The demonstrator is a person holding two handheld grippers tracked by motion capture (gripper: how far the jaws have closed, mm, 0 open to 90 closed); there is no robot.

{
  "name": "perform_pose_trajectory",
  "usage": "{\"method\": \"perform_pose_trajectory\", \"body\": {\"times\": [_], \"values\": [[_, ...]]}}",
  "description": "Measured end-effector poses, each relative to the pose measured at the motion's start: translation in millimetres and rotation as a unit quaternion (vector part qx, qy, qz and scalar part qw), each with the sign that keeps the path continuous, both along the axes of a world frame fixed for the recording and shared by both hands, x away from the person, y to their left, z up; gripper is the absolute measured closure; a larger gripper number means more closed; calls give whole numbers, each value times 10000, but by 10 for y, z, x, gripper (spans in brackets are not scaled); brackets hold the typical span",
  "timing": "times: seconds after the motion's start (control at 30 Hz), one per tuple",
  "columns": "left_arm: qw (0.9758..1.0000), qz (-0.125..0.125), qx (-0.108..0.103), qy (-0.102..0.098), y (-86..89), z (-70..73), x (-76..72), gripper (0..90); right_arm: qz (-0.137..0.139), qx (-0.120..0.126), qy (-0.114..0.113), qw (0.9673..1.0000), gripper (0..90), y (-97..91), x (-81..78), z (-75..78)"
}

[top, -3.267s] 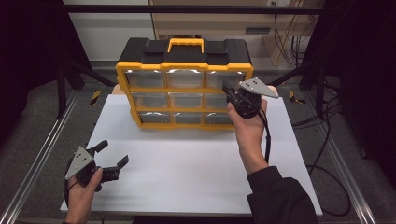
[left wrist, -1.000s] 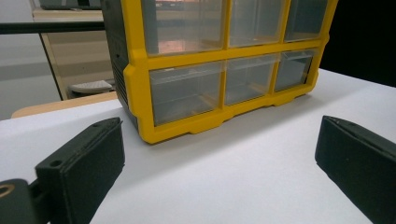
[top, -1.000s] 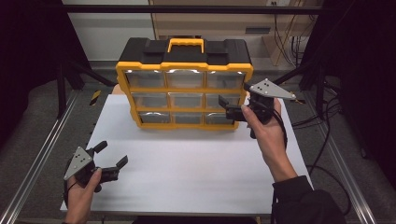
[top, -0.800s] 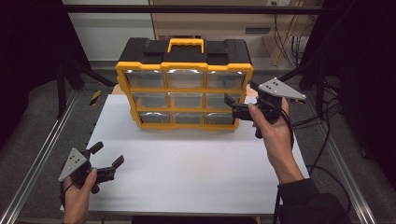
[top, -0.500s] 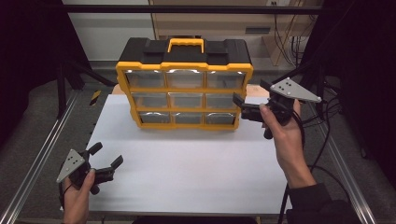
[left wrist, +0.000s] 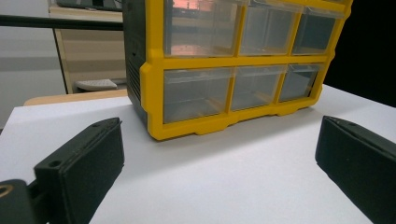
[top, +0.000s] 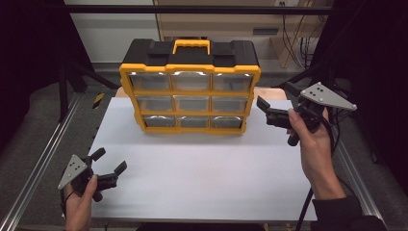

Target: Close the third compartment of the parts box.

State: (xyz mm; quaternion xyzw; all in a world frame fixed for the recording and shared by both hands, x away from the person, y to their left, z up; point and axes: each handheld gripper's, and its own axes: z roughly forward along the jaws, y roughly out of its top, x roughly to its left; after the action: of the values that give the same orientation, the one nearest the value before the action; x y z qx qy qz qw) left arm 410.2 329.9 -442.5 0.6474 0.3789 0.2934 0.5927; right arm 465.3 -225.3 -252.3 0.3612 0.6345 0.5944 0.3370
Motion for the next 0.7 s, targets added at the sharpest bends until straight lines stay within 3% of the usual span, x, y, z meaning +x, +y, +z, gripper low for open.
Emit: {"method": "perform_pose_trajectory", "body": {"times": [0.7], "values": [[10000,-51,33,15,-8,2,7,9,-365,72,40,9993,30,-316,-139,-179]]}}
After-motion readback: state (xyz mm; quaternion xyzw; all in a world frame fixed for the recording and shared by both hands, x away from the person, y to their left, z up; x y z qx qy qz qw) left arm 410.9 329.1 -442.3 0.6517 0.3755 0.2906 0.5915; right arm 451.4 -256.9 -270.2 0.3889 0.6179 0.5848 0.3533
